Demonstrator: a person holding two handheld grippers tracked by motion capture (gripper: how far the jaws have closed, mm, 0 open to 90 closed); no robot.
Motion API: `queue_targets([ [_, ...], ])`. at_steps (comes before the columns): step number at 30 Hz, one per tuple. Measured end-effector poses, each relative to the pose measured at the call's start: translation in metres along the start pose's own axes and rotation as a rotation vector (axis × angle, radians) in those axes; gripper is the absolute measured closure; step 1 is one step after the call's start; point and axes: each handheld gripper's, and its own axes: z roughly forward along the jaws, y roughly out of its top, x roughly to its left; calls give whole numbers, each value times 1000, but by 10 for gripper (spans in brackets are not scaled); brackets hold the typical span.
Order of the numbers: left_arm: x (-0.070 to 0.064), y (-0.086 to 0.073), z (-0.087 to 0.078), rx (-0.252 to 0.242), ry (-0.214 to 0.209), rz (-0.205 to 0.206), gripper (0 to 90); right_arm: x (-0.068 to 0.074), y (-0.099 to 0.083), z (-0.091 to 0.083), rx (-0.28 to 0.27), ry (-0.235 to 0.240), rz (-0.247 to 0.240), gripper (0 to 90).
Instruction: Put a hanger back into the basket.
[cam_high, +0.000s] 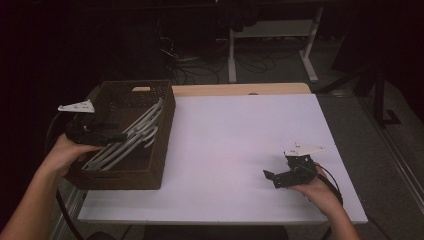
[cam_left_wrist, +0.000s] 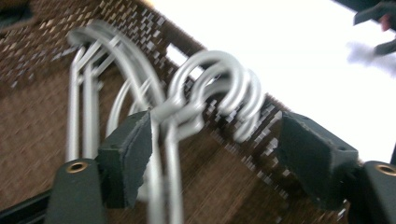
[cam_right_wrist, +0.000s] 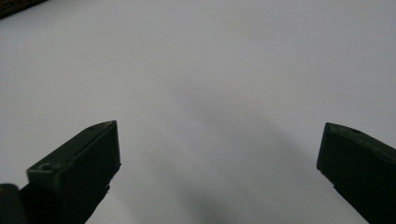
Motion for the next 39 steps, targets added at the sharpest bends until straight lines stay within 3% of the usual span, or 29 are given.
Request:
queue_targets([
  [4,-17,4,8,-57,-13,9,186,1,3,-1,-1,13,-6,0],
  [12,-47,6,31,-122,-61,46,128,5,22,-10,-21,46,-32,0],
  [15,-55,5,41,-117,-76,65,101,5,31,-15,-38,63,-38,0],
  [20,-66,1,55,-67,-76,95,15,4,47,-23,-70,79,-49,0],
  [29,-68,-4,59,-77,-111,104,13,0,68,-31,-102,81,-60,0],
  [39,-67,-5,57,-85,-125,98,13,-1,67,-29,-102,87,-56,0],
])
